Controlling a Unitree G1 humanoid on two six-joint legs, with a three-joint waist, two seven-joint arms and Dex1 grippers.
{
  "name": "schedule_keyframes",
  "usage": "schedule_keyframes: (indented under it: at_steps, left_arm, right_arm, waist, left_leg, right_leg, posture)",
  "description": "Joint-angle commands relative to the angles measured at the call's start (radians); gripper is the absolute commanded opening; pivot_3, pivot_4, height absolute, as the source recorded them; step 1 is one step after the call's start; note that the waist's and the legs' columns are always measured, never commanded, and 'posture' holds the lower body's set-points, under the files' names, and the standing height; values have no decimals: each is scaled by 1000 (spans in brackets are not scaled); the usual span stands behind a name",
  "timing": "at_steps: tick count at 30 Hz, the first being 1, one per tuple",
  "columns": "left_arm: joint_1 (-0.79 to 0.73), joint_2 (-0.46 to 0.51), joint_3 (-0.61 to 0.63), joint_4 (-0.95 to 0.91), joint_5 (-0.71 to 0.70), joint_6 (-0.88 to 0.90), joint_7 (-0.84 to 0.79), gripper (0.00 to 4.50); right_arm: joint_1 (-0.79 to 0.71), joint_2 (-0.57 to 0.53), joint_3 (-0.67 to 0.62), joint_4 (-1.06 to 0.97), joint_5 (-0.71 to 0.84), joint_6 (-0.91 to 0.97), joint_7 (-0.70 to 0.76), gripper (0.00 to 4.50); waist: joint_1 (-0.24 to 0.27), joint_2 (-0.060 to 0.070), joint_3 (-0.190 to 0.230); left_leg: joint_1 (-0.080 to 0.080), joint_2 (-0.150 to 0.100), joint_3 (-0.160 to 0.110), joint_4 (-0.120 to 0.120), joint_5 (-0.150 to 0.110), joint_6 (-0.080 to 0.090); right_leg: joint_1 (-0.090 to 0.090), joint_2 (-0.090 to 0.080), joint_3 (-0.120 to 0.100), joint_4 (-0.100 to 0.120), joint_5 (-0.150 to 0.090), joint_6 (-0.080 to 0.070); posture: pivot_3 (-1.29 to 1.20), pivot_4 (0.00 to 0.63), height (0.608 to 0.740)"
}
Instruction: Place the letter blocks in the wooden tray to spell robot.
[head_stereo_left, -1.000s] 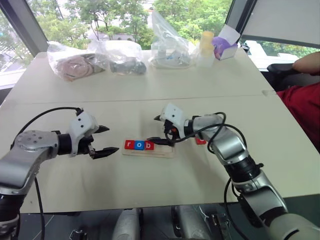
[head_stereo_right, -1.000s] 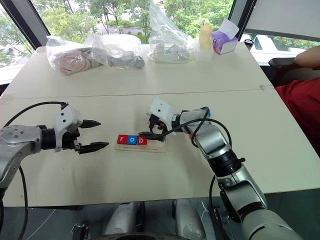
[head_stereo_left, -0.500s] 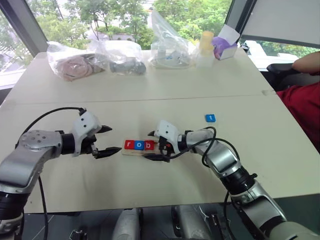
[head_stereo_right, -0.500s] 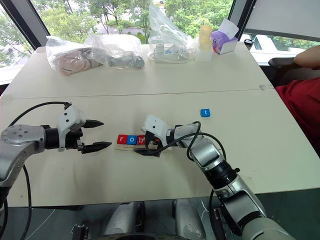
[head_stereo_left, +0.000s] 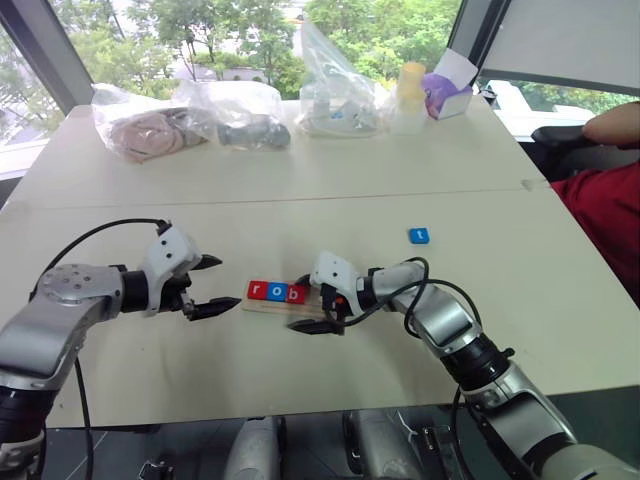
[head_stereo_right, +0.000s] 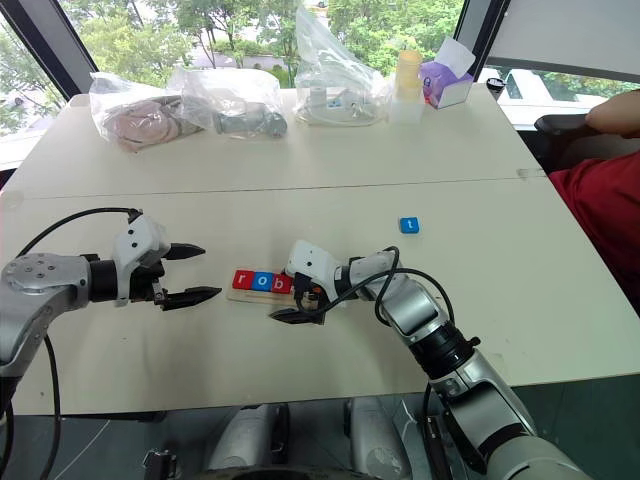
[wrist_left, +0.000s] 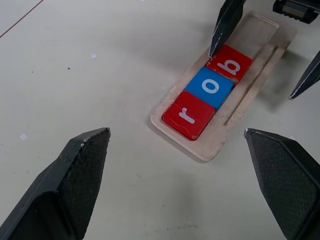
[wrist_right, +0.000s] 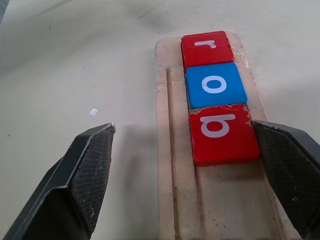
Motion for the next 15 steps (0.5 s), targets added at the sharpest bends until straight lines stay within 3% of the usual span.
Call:
schedule_keyframes:
  at_steps: [1,5,8,15]
  left_arm:
    - [-15,5,22,-18,-8,-10,0,4500]
    - [-28,-8,25,-61,-62,30,-10,4500]
    - [-69,-38,3,-122,-138,91,-13,4500]
    - [-184,-130,-109,-147,-150,127,21,4500]
  right_arm:
    - [-32,9,-96,-45,9,4,-85,4465]
    - [-17,0,-224,-155,52,122,-187,4465]
    - [50,22,-411,-332,50,334,-382,4465]
    - [205,140,-562,-634,-18,753,-690,4465]
  waist:
    - [1,0,0]
    - [5,0,0]
    - [13,0,0]
    - [23,0,-1]
  left_leg:
    - [0,0,0,0,0,0]
    - [0,0,0,0,0,0]
    - [-1,0,-1,0,0,0]
    - [-1,-1,-1,0,0,0]
  right_leg:
    - [0,0,0,0,0,0]
    - [0,-1,0,0,0,0]
    - [0,-1,0,0,0,0]
    - [0,1,0,0,0,0]
  posture:
    - [0,150,740]
    - [0,150,740]
    - [0,150,740]
    - [0,150,740]
